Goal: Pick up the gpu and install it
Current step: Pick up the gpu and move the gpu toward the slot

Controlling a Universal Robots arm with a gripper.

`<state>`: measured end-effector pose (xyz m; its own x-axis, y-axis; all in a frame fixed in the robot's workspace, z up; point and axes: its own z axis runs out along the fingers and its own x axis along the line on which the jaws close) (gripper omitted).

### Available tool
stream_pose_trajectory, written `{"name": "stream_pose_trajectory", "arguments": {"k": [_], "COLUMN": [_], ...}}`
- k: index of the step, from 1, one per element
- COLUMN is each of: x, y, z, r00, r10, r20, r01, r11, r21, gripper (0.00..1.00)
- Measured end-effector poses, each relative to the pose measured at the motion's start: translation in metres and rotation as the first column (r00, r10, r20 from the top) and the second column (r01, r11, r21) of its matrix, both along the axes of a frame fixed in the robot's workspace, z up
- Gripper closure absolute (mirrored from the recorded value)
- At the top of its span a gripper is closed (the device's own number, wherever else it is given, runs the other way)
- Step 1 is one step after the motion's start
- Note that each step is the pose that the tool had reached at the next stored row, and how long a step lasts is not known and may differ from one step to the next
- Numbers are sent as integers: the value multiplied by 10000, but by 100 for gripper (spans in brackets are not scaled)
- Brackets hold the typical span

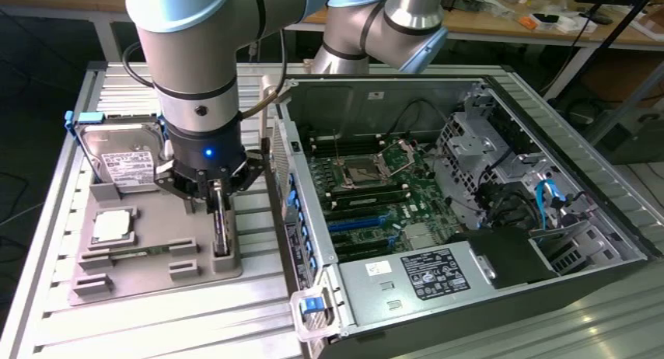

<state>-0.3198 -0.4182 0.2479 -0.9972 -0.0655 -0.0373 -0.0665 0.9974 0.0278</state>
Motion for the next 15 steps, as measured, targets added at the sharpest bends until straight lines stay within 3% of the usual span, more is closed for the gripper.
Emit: {"name": "stream_pose_trajectory", "arguments": {"k": [15], "x": [0], "y": [0], "z": [41], "r00": [10000], "r10": [1], "r20": [0], "r01": [-1], "r11": [10000], "r21": [-1], "gripper": [73]}}
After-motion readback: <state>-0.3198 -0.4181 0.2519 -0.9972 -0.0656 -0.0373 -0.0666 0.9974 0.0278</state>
